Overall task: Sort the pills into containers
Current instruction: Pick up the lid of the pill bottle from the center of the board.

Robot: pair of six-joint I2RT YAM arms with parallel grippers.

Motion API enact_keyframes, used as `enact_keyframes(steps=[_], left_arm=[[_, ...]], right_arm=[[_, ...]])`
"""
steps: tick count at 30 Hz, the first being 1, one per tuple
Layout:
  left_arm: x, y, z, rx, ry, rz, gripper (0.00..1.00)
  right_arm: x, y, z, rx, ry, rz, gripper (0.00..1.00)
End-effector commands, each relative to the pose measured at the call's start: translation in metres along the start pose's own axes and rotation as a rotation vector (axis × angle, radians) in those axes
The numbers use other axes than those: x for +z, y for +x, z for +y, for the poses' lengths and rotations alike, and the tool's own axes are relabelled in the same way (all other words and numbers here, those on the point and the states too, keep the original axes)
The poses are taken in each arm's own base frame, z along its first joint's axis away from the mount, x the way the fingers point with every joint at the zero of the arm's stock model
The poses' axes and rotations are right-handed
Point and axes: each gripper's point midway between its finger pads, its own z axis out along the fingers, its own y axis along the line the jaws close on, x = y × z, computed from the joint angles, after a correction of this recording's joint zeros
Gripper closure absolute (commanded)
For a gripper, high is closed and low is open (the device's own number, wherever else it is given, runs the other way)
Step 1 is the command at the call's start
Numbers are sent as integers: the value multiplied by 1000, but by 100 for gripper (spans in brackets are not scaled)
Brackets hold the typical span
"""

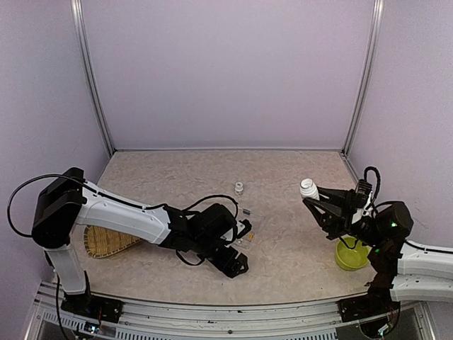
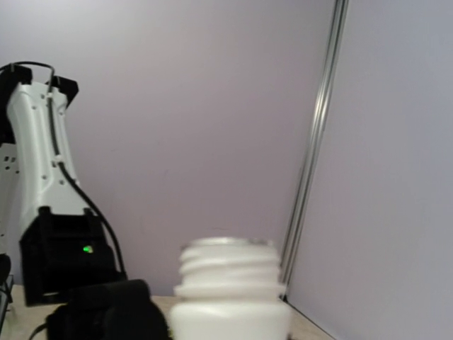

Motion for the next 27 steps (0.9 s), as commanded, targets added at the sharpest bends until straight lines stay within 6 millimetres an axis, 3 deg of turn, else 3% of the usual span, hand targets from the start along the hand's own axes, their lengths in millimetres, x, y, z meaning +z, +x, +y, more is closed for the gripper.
enact_keyframes(steps=[1,12,27], left_arm=[[6,1,-2,52,-70,28,8],[17,4,-1,72,-120,59,38],[19,11,-8,93,-118,77,62]], right_arm=[[-5,4,-6,9,42,17,84],[-8,6,-5,14,45,23,83],[-10,9,-5,12,50,31,82]])
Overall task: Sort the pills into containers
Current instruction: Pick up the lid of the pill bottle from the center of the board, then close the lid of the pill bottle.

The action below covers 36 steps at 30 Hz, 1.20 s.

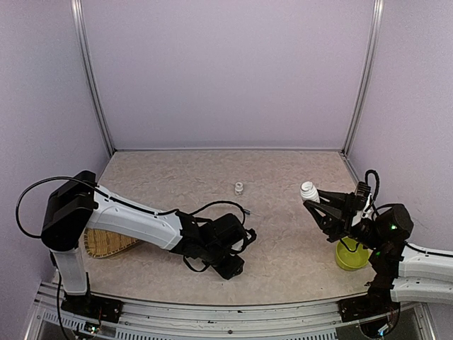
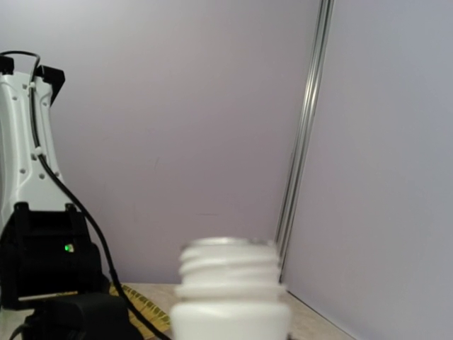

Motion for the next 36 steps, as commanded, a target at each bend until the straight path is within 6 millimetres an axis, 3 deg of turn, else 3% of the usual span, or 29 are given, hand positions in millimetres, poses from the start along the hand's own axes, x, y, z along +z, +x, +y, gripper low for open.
enact_keyframes(steps=[1,8,12,26,36], left_arm=[[2,-5,-1,13,-17,-6,64],[4,-10,-2,16,-16,-13,72],[-8,-21,-2,18,-23,-55,74],[-114,-104,0,-50,101,-352,73],[-165,-151,-2,-65,196,-477,71]], right_arm=[[-2,2,-3,1,16,3,82],[-3,3,-2,5,10,6,82],[-4,7,1,3,-1,14,82],[-5,23,18,-17,-97,40,81],[3,45,29,-20,-188,96,79]])
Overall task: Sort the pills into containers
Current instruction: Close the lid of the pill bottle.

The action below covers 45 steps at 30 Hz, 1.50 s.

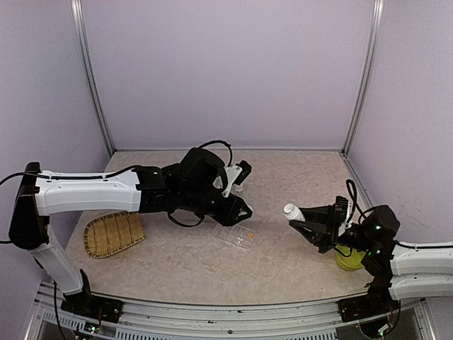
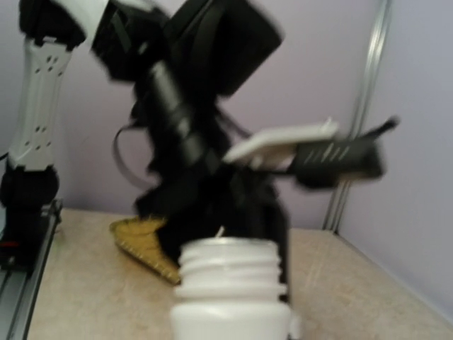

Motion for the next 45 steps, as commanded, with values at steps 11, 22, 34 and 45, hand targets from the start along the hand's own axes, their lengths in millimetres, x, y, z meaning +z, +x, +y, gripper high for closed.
enact_keyframes(steps=[11,22,34,45], left_arm=[[-30,-61,-52,-14,238,-129,70],[-44,-73,-70,-50,335,-168,70],[-46,-72,-85,-51,399,-163,70],[-40,-64,-94,-44,428,-134,70]], right_arm=[[18,11,3,-12,-87,49,75],[22,20,-7,1,-40,79,75],[27,22,-17,17,-3,98,75],[26,23,-18,17,3,105,75]])
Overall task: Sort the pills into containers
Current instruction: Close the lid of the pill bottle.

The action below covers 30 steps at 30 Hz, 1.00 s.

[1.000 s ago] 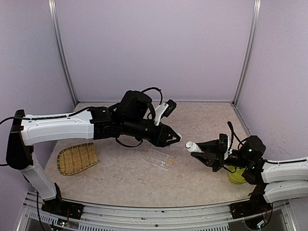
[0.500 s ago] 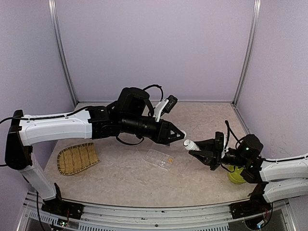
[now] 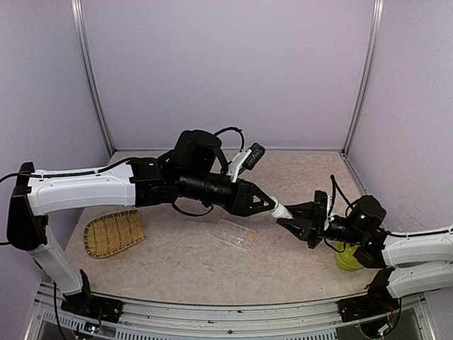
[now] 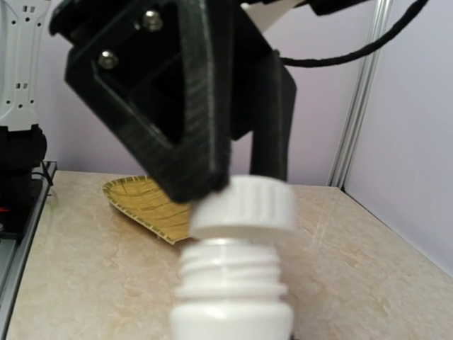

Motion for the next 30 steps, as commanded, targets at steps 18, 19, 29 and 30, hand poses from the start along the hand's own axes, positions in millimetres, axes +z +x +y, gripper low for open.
enact_keyframes(steps=[18,19,29,30], left_arm=[[14,5,1,-12,-24,9,69],[15,5,2,-14,-32,10,69],[11,4,15,-10,-113,-5,70],[11,4,15,-10,-115,-4,69]], right_arm=[[4,-19,-7,-2,8,-34,75],[3,-20,-7,-2,6,-37,75],[1,-26,-7,-8,14,-40,75],[1,-26,-7,-8,15,-40,75]])
